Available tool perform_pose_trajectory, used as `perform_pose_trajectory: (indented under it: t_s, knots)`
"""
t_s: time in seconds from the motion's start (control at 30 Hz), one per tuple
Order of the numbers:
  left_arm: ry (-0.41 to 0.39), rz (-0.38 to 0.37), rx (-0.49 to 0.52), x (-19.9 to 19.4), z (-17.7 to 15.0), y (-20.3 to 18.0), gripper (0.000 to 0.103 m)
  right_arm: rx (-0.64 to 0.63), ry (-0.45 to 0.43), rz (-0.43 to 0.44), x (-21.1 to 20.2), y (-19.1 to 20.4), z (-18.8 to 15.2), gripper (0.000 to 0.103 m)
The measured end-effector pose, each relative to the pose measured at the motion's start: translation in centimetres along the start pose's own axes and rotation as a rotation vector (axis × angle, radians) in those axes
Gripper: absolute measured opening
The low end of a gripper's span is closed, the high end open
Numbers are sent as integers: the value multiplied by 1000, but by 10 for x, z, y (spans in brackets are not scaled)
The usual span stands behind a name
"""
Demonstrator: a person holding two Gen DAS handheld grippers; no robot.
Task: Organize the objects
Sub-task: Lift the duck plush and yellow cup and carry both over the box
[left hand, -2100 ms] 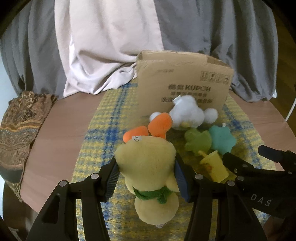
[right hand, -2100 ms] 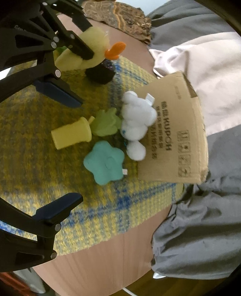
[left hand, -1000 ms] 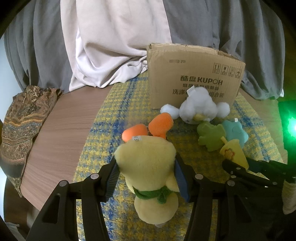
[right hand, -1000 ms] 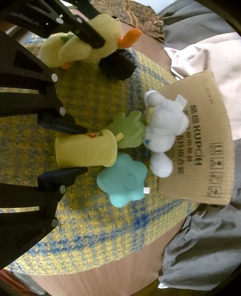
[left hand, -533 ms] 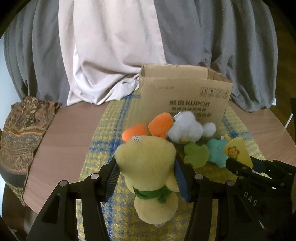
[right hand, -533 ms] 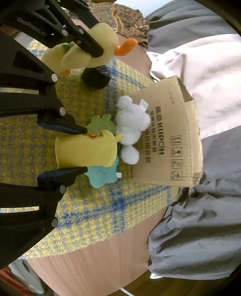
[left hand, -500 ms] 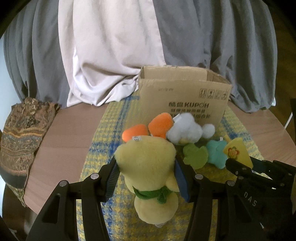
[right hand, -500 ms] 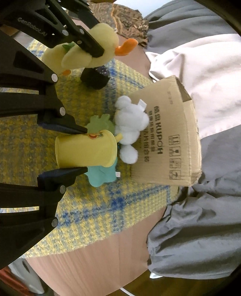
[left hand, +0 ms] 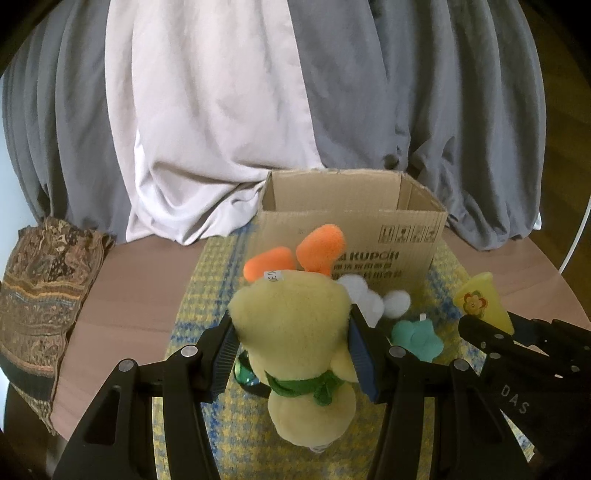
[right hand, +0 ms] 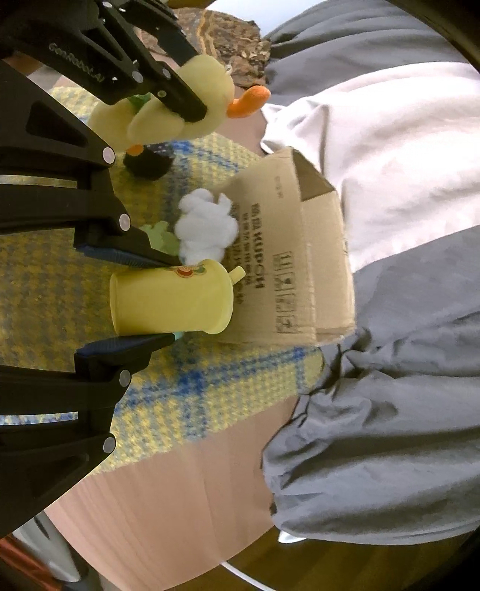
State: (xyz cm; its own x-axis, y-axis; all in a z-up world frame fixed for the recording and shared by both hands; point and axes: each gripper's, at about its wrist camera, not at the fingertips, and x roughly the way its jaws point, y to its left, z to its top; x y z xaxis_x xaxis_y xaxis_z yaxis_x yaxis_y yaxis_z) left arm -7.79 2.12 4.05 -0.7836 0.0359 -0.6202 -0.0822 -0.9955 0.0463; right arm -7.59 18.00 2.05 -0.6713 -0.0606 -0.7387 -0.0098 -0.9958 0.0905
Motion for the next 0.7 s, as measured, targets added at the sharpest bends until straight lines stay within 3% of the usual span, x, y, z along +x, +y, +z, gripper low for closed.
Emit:
perform_pose_trajectory:
  t_s: [0.7]
  knots:
    - [-63,-38,19,0,57,-7,54,-19,-86,-25,-26,1,52,34]
